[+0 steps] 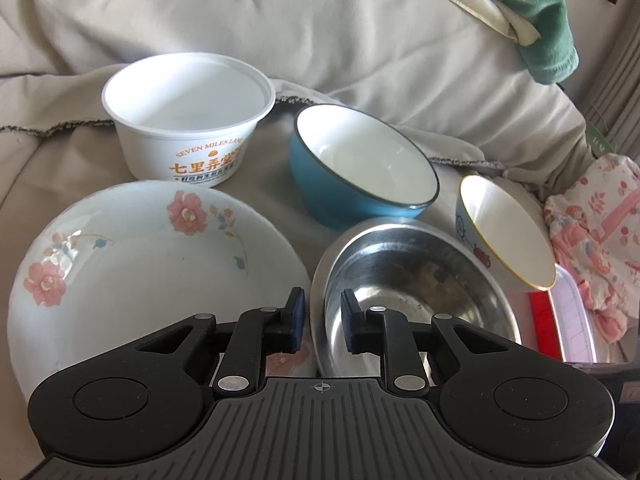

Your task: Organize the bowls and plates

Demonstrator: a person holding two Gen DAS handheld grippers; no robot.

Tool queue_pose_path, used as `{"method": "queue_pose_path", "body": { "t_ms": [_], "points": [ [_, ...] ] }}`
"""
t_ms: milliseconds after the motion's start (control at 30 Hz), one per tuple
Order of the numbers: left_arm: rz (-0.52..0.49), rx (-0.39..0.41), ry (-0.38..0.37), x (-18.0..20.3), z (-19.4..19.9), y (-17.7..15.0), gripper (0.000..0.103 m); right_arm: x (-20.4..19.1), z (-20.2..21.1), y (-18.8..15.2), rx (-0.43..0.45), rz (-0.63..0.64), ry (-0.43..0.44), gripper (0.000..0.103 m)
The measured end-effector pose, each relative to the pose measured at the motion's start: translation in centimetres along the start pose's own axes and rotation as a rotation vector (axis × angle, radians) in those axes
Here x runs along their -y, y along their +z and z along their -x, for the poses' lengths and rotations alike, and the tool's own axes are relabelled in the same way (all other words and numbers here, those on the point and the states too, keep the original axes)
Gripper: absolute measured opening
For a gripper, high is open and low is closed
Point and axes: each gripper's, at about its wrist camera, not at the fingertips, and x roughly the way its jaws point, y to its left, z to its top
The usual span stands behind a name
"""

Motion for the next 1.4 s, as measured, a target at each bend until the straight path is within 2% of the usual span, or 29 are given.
{"method": "queue_pose_path", "body": {
  "t_ms": [100,200,233,300,400,500,533,600,633,667,767,933,1000,1133,1233,1333,1400],
  "points": [
    [0.004,-0.035,0.002,0.5,0.4,0.0,0.022,-1.3,-0.2,-1.1,0.04,0.063,-0.075,0.103],
    [-0.062,-0.138,0.055,2.0,-0.1,1.8,0.021,-2.6,-0.7,-1.9,0.037,0.187,-0.135,0.103],
    [-0.081,-0.154,0.063,2.6,-0.2,2.2,0.021,-2.5,-0.6,-2.2,0.045,0.214,-0.128,0.103],
    [-0.102,-0.162,0.074,3.5,-0.4,2.5,0.021,-1.8,-0.1,-2.7,0.068,0.249,-0.086,0.103],
    [-0.103,-0.136,0.052,3.8,-0.6,1.7,0.021,-1.0,0.6,-2.6,0.09,0.243,-0.046,0.101],
    [-0.119,-0.109,0.061,3.2,-0.6,0.3,0.019,-1.2,1.4,-1.5,0.159,0.194,-0.083,0.096],
    [-0.109,-0.107,0.041,2.9,-0.4,0.0,0.017,-1.1,1.6,-1.0,0.175,0.175,-0.082,0.091],
    [-0.08,-0.102,-0.009,2.4,0.0,-0.2,0.019,-1.1,1.4,0.0,0.169,0.157,-0.055,0.072],
    [-0.073,-0.098,-0.016,2.3,0.2,-0.3,0.018,-1.2,1.2,0.3,0.153,0.152,-0.047,0.06],
    [-0.059,-0.097,-0.021,2.2,0.5,-0.5,0.018,-1.2,1.0,0.5,0.143,0.146,-0.061,0.056],
    [-0.022,-0.101,-0.015,2.0,2.0,-1.8,0.019,-1.8,1.4,-0.2,0.149,0.187,-0.061,0.055],
    [0.012,-0.178,-0.025,0.9,5.1,-5.0,0.019,-1.0,3.6,-3.2,0.094,0.226,0.068,0.055],
    [0.032,-0.172,-0.035,0.4,5.5,-5.6,0.019,-0.7,3.4,-3.9,0.061,0.212,0.096,0.055],
    [0.046,-0.144,-0.014,-0.1,5.5,-5.3,0.019,-1.4,3.6,-4.1,0.11,0.245,0.043,0.055],
    [0.064,-0.17,-0.063,-0.3,4.9,-5.1,0.02,-1.3,3.5,-4.1,0.075,0.216,0.082,0.055],
    [0.056,-0.175,-0.061,-0.2,4.8,-4.9,0.02,-1.5,3.6,-4.2,0.066,0.218,0.063,0.055],
    [0.064,-0.151,-0.062,-0.6,5.7,-4.2,0.02,-2.0,4.2,-4.0,0.072,0.207,0.064,0.055]
  ]
}}
